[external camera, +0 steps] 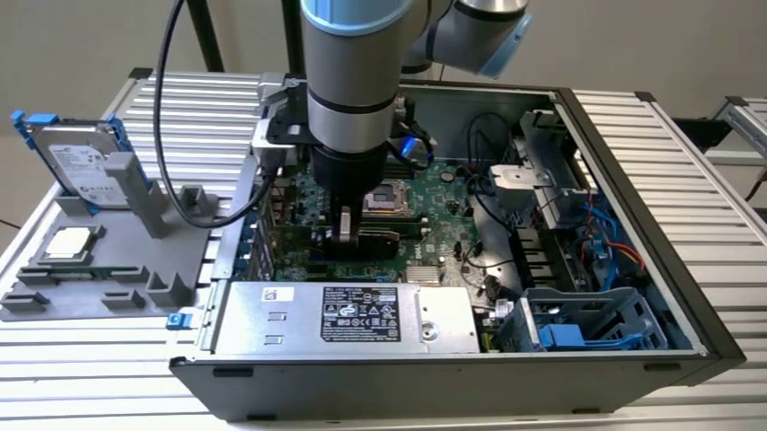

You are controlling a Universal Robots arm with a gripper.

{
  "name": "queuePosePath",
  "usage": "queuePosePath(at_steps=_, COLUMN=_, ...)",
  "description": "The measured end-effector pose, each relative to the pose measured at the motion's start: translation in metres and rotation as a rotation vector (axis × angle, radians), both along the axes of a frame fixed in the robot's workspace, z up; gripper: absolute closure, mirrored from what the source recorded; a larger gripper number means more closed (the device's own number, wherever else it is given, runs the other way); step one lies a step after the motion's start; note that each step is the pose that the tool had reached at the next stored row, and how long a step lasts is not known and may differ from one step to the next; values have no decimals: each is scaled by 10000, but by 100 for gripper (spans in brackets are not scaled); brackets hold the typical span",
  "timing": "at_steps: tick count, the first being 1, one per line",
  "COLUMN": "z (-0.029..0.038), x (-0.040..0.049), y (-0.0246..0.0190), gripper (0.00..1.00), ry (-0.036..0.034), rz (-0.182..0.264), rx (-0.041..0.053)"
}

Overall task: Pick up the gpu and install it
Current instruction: 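Press down on the gpu until it lock into place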

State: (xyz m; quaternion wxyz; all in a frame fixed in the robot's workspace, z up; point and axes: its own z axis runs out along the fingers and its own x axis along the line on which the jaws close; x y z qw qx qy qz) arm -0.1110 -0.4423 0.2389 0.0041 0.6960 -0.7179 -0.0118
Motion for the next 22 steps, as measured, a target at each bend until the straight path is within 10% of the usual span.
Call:
queuePosePath(at_steps=12, z=-36, x=0, y=0, gripper=100, ry=-1, rz=0, rx=3)
queuePosePath(at_steps=13, z=-40, x=2, y=1, gripper=0, ry=-10, rz=0, rx=14)
queuePosePath(at_steps=19, z=-27, x=0, y=0, gripper=0, ry=0, rz=0, rx=4)
queuePosePath(at_steps=22, z=97, x=0, y=0, gripper=0, ry=4, rz=-2, rx=4)
